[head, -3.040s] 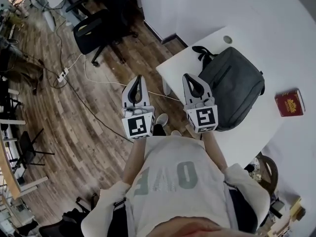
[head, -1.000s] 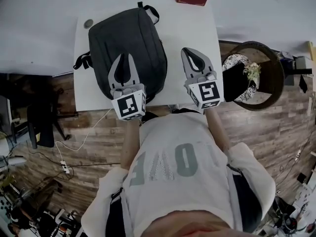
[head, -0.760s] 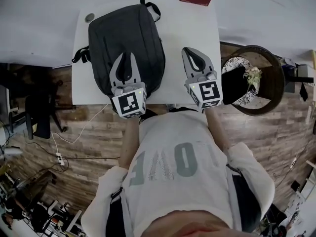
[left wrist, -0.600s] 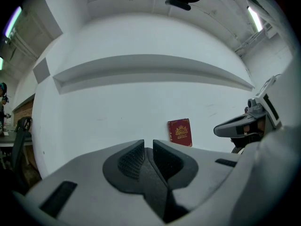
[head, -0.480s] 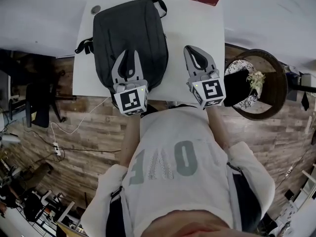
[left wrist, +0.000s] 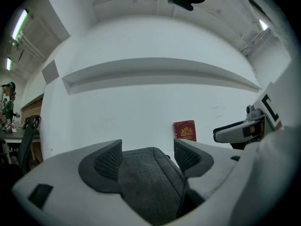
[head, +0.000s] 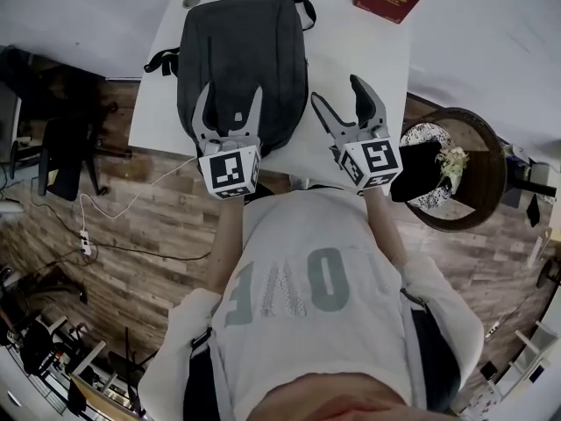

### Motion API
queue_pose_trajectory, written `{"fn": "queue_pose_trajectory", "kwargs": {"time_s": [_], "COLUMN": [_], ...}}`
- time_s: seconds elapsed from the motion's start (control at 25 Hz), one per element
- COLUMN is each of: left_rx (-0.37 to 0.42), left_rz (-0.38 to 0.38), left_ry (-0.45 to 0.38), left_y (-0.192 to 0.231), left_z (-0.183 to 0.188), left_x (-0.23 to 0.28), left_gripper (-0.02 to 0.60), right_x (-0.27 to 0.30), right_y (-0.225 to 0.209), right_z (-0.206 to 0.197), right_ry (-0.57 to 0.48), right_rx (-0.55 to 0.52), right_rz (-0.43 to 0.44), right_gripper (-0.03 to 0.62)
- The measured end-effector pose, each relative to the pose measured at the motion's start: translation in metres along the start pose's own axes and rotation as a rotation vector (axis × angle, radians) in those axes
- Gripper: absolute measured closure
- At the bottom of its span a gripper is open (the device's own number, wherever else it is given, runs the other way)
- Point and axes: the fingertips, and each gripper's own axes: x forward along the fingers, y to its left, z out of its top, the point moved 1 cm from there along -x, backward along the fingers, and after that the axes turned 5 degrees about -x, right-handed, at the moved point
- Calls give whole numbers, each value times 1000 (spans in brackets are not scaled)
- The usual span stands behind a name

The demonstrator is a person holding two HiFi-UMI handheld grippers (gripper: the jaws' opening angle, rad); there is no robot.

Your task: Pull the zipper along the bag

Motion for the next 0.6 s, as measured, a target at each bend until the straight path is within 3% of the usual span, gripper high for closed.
{"fn": "queue_pose_trajectory", "kwargs": {"time_s": [0.2,0.32,0.48,0.6], "left_rx": [25,3,-84,-151], "left_rz": [26,49,119,179], "left_ry": [-8,5,25,36], "left_y": [5,11,30,47], "left_z": [1,-3,-12,-19], "left_x": [-9,-13,-22,-38], "left_gripper": [219,213,213,213], "right_x": [0,4,13,27], "right_y": [3,8,15,-2], "right_z": [1,-5,-17,-7], "right_ry": [-11,31,110,75], "right_rx": [38,14,-49,-19], "right_rz": [41,119,241,269], "right_gripper": [221,223,224,224]}}
